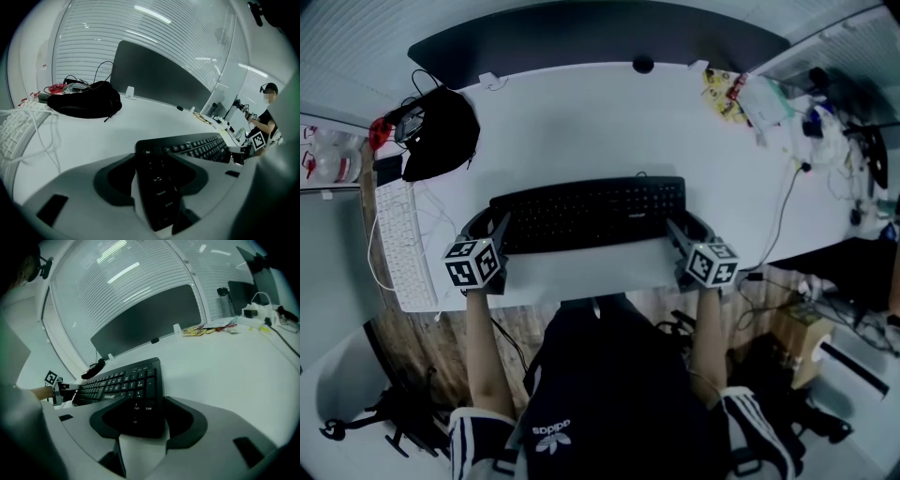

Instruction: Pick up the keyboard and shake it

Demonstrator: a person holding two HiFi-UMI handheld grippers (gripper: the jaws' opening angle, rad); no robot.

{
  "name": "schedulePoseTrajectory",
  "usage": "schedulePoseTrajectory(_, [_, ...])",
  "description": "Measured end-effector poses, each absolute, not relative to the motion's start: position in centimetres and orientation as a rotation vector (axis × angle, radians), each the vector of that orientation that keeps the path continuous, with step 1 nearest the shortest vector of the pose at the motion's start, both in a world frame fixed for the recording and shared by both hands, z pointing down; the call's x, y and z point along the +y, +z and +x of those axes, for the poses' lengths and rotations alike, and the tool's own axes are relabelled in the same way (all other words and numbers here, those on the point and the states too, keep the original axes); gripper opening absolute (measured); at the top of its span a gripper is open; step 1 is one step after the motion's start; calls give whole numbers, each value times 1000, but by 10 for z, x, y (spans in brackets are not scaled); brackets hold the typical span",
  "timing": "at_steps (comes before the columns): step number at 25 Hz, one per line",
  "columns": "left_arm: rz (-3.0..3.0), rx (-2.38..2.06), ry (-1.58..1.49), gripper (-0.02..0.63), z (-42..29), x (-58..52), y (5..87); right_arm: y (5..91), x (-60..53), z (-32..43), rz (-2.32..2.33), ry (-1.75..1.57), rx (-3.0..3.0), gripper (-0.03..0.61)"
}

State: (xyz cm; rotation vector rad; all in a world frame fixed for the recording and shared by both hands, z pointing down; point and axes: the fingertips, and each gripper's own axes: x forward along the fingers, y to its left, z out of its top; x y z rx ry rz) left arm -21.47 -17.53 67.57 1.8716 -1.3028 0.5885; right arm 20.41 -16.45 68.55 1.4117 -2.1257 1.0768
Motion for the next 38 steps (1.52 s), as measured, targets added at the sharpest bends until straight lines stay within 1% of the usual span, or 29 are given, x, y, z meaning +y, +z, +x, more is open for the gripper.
schedulePoseTrajectory(10, [1902, -1363, 528, 209, -216, -178, 668, 676, -166, 204, 1453, 967, -2141, 224])
schedulePoseTrajectory(15, [1962, -1415, 428, 207, -221, -196, 635, 649, -174, 199, 1508, 906, -2205, 225])
schedulePoseTrajectory(23, [2205, -1521, 338, 207, -226, -251, 527, 588, -198, 189, 1656, 805, -2343, 224])
schedulePoseTrajectory(27, [2357, -1565, 313, 207, -221, -272, 467, 556, -207, 185, 1712, 692, -2370, 222])
schedulePoseTrajectory(38, [2652, -1693, 218, 207, -200, -274, 314, 454, -218, 191, 1868, 476, -2520, 222])
